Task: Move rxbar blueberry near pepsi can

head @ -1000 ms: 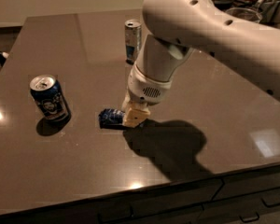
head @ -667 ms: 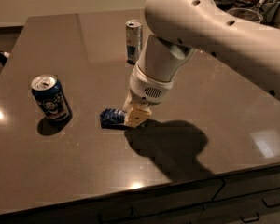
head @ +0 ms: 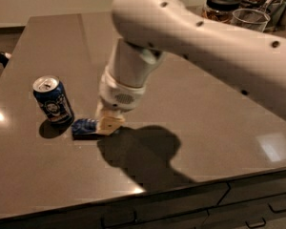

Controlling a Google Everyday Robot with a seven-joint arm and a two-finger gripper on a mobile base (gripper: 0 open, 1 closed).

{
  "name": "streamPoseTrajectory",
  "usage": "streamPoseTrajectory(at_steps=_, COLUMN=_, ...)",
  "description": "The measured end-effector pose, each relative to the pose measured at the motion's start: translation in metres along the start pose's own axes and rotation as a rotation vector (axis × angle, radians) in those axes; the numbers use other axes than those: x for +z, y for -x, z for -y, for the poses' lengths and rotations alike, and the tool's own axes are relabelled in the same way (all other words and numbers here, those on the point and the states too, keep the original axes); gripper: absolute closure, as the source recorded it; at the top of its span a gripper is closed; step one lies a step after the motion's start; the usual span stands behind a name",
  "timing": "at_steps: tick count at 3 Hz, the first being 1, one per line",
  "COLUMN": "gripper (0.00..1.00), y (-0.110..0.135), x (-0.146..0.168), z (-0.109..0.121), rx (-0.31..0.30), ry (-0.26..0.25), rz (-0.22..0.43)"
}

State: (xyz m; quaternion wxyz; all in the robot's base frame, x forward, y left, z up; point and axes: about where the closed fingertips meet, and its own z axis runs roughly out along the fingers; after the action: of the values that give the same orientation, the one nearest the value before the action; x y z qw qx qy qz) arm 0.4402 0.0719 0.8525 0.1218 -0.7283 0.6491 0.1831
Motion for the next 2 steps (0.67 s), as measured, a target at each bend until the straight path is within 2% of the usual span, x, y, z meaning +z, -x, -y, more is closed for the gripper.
streamPoseTrajectory(at_steps=1, gripper=1.00, y=0.0042, x=0.0015, z=-0.0008, rx=-0.008, ry=0.002, rz=0.002)
streamPoseTrajectory(at_steps=2, gripper=0.85, y=0.0047, x=0.0014, z=-0.0016, rx=-0.010, ry=0.001, rz=0.001)
